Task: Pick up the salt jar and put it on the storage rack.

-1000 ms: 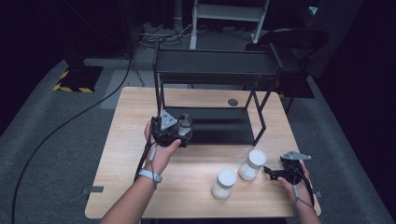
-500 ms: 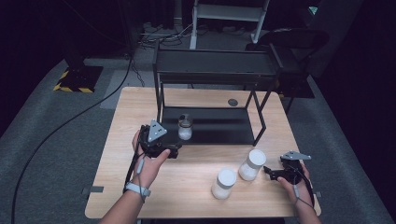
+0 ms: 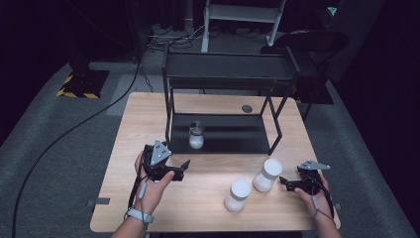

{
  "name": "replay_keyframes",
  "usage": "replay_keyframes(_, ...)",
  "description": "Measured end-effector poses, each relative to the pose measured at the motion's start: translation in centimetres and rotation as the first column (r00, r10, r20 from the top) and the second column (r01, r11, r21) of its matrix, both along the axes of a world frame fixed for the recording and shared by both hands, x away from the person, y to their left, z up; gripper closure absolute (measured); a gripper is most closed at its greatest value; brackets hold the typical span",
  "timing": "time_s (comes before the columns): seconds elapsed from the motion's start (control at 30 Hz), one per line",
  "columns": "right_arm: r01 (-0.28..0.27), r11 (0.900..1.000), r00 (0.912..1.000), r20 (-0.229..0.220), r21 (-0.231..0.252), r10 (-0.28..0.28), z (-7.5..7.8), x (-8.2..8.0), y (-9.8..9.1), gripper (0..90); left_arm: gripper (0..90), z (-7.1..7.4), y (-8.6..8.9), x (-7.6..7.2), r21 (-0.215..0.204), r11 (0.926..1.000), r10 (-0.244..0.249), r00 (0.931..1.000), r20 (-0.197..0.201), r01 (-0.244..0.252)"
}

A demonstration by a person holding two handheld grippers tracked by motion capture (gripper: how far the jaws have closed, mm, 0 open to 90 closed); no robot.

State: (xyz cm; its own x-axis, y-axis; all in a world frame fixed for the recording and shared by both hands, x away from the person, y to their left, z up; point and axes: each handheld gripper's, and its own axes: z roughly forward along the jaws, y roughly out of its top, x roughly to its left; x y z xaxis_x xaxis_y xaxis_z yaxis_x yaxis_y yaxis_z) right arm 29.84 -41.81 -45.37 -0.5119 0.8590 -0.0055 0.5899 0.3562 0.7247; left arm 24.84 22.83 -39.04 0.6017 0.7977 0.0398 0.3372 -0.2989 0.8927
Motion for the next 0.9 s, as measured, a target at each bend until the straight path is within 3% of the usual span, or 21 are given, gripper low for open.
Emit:
replay_keyframes(0.2, 0.0, 1.0, 1.0, 0.0, 0.0, 0.0, 0.0, 0.0, 0.0, 3.8, 0.5, -1.5, 0.7, -0.9, 0.009, 1.0, -0.002, 1.0, -0.01, 0.002)
replay_keyframes(0.57, 0.0, 1.0, 1.0, 0.0, 0.0, 0.0, 0.0, 0.0, 0.0, 3.8, 0.6, -3.8, 1.4, -1.3, 0.011, 0.9999, -0.001, 0.9981, -0.062, 0.002)
replay_keyframes(0.9, -0.011, 0.9999, 0.9999, -0.004, -0.006, 0.011, 0.0, 0.0, 0.0, 1.2, 1.1, -5.5, 1.2, -1.1, 0.059, 0.9979, 0.032, 0.9926, -0.117, -0.025)
